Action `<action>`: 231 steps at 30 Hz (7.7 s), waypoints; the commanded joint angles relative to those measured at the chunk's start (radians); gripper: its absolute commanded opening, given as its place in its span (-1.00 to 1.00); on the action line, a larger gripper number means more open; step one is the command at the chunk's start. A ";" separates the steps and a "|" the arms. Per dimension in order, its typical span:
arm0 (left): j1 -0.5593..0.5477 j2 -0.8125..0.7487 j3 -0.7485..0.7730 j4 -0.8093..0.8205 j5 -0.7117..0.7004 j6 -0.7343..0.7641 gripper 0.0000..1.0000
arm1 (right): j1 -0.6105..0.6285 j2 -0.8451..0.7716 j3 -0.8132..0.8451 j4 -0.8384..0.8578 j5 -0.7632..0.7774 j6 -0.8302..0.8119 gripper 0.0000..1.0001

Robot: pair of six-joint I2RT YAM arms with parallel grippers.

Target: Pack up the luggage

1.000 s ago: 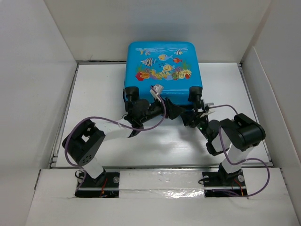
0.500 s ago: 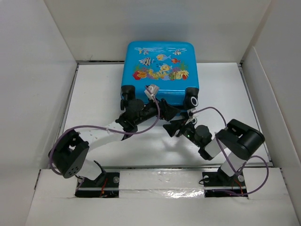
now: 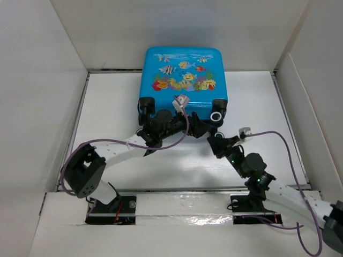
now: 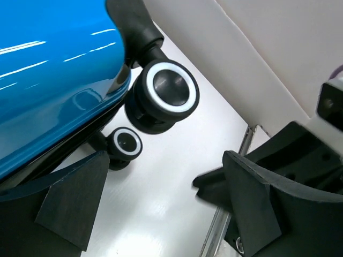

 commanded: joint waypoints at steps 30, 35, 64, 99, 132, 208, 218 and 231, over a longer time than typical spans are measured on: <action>-0.089 0.466 0.509 -0.067 -0.076 -0.147 0.84 | -0.263 -0.442 0.193 -0.789 0.124 -0.072 0.61; -0.089 0.464 0.425 0.094 -0.151 -0.259 0.69 | -0.263 -0.459 0.175 -0.790 0.093 -0.072 0.61; -0.048 0.542 0.354 0.410 -0.113 -0.562 0.98 | -0.263 -0.511 0.184 -0.864 0.070 -0.078 0.61; -0.014 0.474 0.365 0.126 -0.122 -0.378 0.98 | -0.424 -0.045 0.536 -0.651 0.118 -0.274 -1.00; -0.034 0.485 0.611 -0.070 -0.144 -0.134 0.55 | -0.941 0.546 0.532 -0.201 -0.723 -0.105 -0.89; -0.034 0.668 0.736 -0.179 -0.305 -0.296 0.75 | -0.891 0.778 0.664 -0.054 -0.870 -0.157 -0.76; -0.003 0.604 0.620 -0.139 -0.297 -0.275 0.75 | -0.583 0.569 0.483 -0.082 -0.683 -0.285 -0.81; 0.026 0.556 0.533 -0.050 -0.205 -0.284 0.56 | -0.657 0.196 0.227 -0.270 -0.392 -0.243 -0.35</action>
